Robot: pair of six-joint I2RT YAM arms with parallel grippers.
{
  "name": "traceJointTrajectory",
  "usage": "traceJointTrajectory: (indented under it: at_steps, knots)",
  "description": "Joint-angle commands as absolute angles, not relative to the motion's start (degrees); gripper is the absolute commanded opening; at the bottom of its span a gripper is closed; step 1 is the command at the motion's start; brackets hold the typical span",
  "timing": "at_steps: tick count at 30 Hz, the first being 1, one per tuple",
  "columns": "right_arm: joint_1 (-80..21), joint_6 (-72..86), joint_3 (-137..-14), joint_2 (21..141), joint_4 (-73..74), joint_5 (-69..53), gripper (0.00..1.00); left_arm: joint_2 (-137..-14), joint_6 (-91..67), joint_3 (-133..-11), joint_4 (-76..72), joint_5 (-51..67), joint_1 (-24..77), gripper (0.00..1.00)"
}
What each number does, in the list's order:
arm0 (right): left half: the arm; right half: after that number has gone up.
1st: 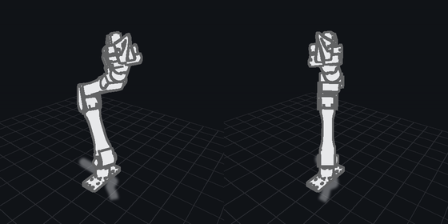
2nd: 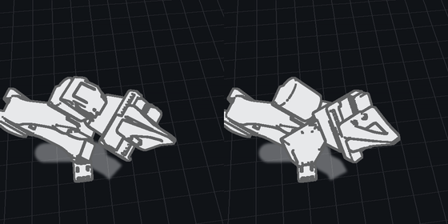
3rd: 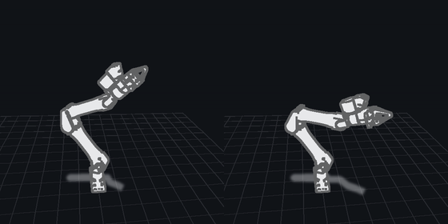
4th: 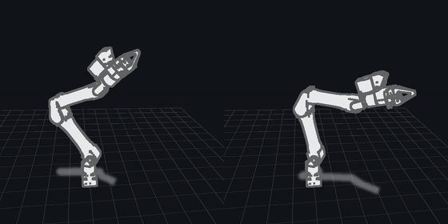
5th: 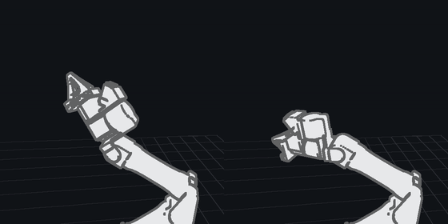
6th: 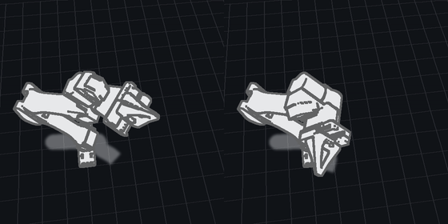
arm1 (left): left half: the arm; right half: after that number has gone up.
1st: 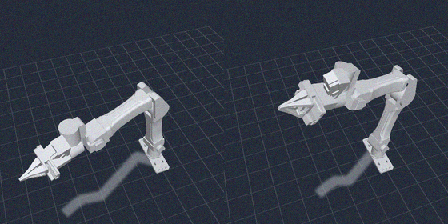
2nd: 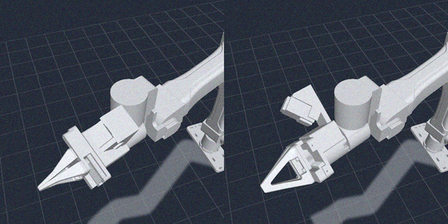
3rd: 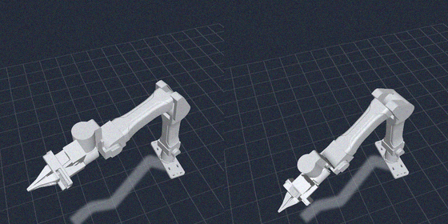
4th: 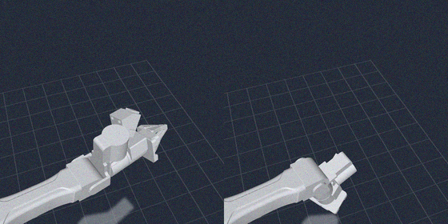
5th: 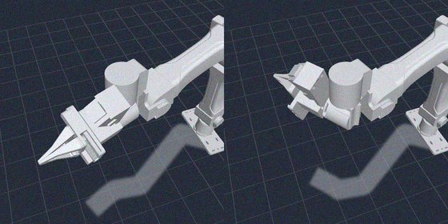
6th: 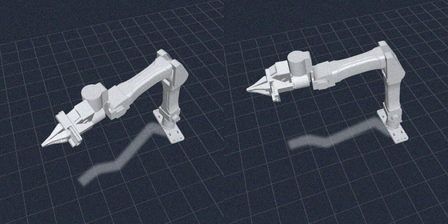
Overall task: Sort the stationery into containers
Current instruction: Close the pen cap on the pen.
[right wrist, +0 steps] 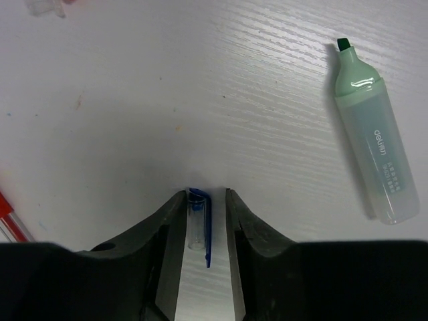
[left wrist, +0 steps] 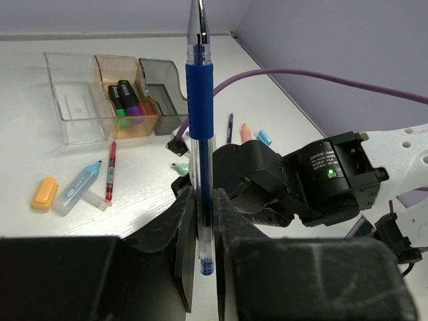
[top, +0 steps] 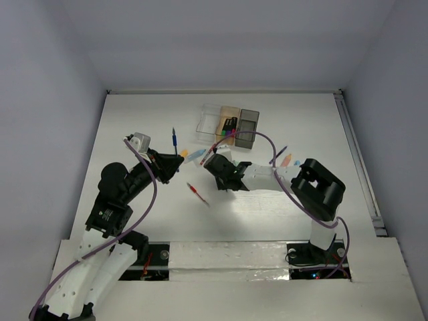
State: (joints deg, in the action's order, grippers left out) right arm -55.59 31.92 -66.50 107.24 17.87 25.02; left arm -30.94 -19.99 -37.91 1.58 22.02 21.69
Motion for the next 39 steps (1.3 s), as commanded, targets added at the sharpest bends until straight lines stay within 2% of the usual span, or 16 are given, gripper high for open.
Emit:
traceJointTrajectory:
  at_steps: [1, 4, 6, 10, 11, 14, 15, 16, 21, 25, 28, 34, 39]
  knots:
    - [-55.81, 31.20, -67.59, 106.44, 23.12, 23.91, 0.37, -30.67, -19.51, -38.14, -0.53, 22.15, 21.88, 0.00]
    - [-55.81, 31.46, -66.97, 105.56, 22.94, 23.64, 0.40, -30.59, -19.77, -38.06, -0.53, 22.15, 21.88, 0.00]
    - [-55.81, 31.46, -66.62, 105.03, 22.68, 23.29, 0.37, -30.67, -19.86, -38.06, -0.53, 22.06, 21.88, 0.00]
    - [-55.81, 31.46, -65.92, 105.12, 21.71, 21.54, 0.25, -30.67, -20.21, -37.97, -0.53, 22.24, 21.88, 0.00]
    - [-55.81, 31.38, -65.74, 105.03, 21.62, 21.10, 0.15, -30.67, -20.30, -37.88, -0.61, 22.24, 21.88, 0.00]
    - [-55.81, 31.73, -63.30, 103.28, 18.65, 21.18, 0.10, -30.67, -21.00, -37.62, -0.44, 22.50, 21.88, 0.00]
    - [-55.81, 31.64, -62.76, 102.84, 17.94, 21.36, 0.01, -30.67, -21.18, -37.53, -0.35, 22.67, 21.88, 0.00]
    - [-55.81, 31.64, -62.23, 102.22, 16.80, 21.44, 0.00, -30.67, -21.44, -37.18, -0.26, 23.02, 21.88, 0.00]
    - [-55.28, 30.33, -58.28, 93.53, 10.83, 22.68, 0.00, -31.02, -24.95, -34.90, -1.49, 26.71, 21.88, 0.00]
    - [-55.28, 27.43, -55.64, 83.25, 1.60, 21.27, 0.00, -31.11, -28.47, -32.00, -5.08, 31.10, 22.41, 0.00]
    - [-55.28, 26.02, -53.27, 75.71, -10.69, 18.73, 0.00, -31.02, -29.79, -30.24, -6.59, 32.43, 22.41, 0.00]
    - [-55.28, 27.42, -56.95, 74.70, -28.71, 12.58, 0.00, -32.26, -29.27, -29.88, -6.68, 33.93, 22.41, 0.00]
    - [-55.28, 29.79, -60.73, 77.07, -34.53, 10.20, 0.00, -30.24, -30.06, -28.30, -7.03, 33.31, 22.41, 0.00]
